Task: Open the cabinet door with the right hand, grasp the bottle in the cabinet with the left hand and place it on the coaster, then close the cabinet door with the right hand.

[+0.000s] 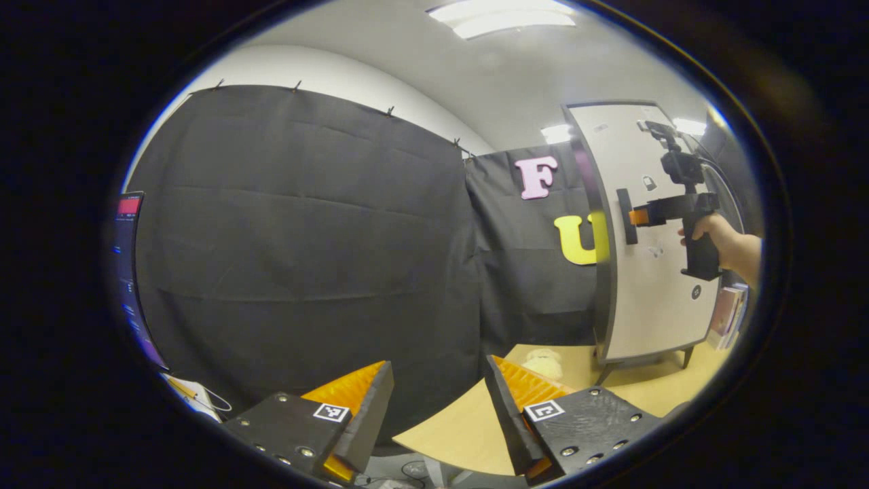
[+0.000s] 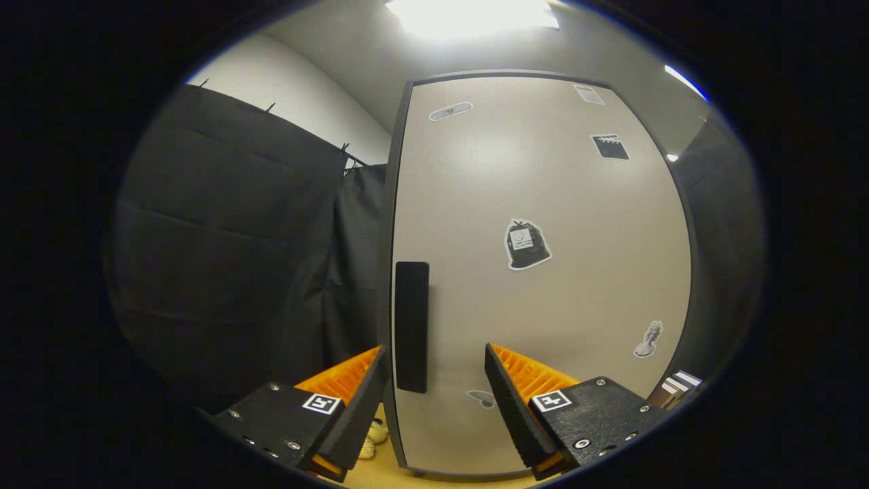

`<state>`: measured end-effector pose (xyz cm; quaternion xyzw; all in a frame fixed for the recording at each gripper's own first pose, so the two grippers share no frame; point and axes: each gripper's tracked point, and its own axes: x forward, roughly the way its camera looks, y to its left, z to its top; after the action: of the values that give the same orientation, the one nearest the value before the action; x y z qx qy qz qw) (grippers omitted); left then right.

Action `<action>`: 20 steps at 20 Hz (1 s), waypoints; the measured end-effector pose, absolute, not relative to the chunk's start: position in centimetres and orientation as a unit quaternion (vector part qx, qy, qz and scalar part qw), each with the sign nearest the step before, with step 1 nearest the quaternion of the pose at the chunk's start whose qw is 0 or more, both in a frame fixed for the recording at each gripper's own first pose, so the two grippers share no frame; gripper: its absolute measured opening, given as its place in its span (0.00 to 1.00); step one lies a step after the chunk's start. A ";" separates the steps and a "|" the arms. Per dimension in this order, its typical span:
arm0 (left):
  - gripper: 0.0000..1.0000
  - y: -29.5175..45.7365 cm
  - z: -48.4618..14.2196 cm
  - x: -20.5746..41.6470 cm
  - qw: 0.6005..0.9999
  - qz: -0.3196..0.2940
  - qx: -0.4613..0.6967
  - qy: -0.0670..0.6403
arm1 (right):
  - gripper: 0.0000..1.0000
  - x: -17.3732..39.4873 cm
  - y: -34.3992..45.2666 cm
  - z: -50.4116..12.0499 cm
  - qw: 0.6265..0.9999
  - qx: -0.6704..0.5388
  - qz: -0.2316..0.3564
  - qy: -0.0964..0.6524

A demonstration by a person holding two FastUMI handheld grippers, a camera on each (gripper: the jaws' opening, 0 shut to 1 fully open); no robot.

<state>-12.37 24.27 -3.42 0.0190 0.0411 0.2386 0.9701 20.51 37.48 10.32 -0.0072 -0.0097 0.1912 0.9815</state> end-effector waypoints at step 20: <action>0.78 25.8 -2.6 -10.3 0.980 0.195 0.015 0.018 | 0.21 23.2 40.4 8.4 0.976 0.005 0.204 0.076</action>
<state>-10.26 25.83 -2.65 0.0150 0.0182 0.1952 0.9805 23.21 40.36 8.44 0.0049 0.0759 0.2035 0.9761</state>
